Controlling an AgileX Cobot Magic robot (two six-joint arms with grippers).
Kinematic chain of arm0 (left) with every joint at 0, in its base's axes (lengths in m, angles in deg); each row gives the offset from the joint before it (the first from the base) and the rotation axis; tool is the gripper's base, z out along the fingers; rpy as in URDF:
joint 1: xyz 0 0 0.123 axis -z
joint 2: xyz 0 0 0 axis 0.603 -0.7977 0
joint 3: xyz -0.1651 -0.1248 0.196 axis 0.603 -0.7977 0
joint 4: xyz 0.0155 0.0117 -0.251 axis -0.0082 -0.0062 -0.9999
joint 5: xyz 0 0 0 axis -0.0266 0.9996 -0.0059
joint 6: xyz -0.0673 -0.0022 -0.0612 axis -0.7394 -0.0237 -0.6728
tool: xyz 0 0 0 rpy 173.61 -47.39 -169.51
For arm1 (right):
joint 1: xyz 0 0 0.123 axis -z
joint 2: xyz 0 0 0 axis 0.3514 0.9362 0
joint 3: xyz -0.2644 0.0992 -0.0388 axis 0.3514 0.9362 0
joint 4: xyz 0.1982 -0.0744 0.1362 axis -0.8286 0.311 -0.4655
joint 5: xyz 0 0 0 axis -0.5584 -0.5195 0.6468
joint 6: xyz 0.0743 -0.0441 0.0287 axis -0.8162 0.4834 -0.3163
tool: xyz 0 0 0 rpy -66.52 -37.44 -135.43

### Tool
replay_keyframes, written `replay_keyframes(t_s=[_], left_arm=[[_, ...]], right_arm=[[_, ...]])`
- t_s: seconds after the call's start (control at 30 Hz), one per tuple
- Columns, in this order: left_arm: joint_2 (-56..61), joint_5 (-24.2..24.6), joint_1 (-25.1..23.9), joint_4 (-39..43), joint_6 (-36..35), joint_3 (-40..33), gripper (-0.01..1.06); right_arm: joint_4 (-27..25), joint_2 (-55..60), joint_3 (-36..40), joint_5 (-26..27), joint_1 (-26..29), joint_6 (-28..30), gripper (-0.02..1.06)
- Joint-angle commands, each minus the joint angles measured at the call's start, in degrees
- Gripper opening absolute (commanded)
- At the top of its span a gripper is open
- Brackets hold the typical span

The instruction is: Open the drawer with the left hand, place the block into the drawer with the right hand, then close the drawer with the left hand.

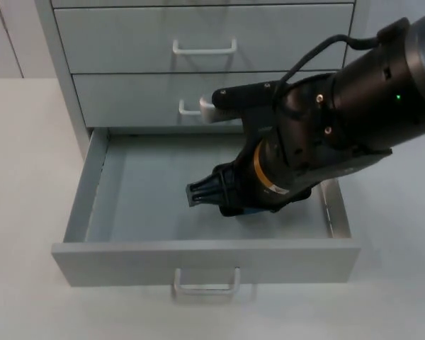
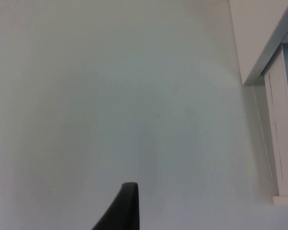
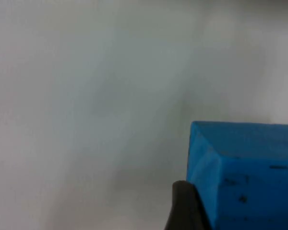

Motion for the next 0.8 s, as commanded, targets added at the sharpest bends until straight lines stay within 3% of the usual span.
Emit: replay_keyframes(t_s=[0.0, 0.1, 0.13, 0.3, 0.57, 0.73, 0.77], left_arm=[[0.3, -0.4, -0.2, -0.3, -0.4, -0.3, 1.05], [0.3, -0.4, -0.2, -0.3, -0.4, -0.3, 1.05], [0.3, -0.4, -0.2, -0.3, -0.4, -0.3, 1.05], [0.3, -0.4, -0.2, -0.3, -0.4, -0.3, 1.05], [0.3, -0.4, -0.2, -0.3, -0.4, -0.3, 1.05], [0.3, -0.5, -0.2, -0.3, -0.4, -0.3, 1.05], [0.3, -0.5, -0.2, -0.3, -0.4, -0.3, 1.05]], right_arm=[[0.7, 0.0, -0.3, 0.3, -0.2, -0.3, 0.30], [0.7, 0.0, -0.3, 0.5, -0.2, -0.3, 0.46], [0.7, 0.0, -0.3, 0.5, -0.2, -0.3, 0.46], [0.7, 0.0, -0.3, 0.5, -0.2, -0.3, 0.68], [-0.1, -2.1, -0.3, 0.5, -0.4, -1.3, 0.69], [-7.6, -8.6, -0.3, 0.6, -1.0, 7.0, 0.69], [-11.2, -10.2, -0.3, 0.5, -1.0, 10.6, 0.69]])
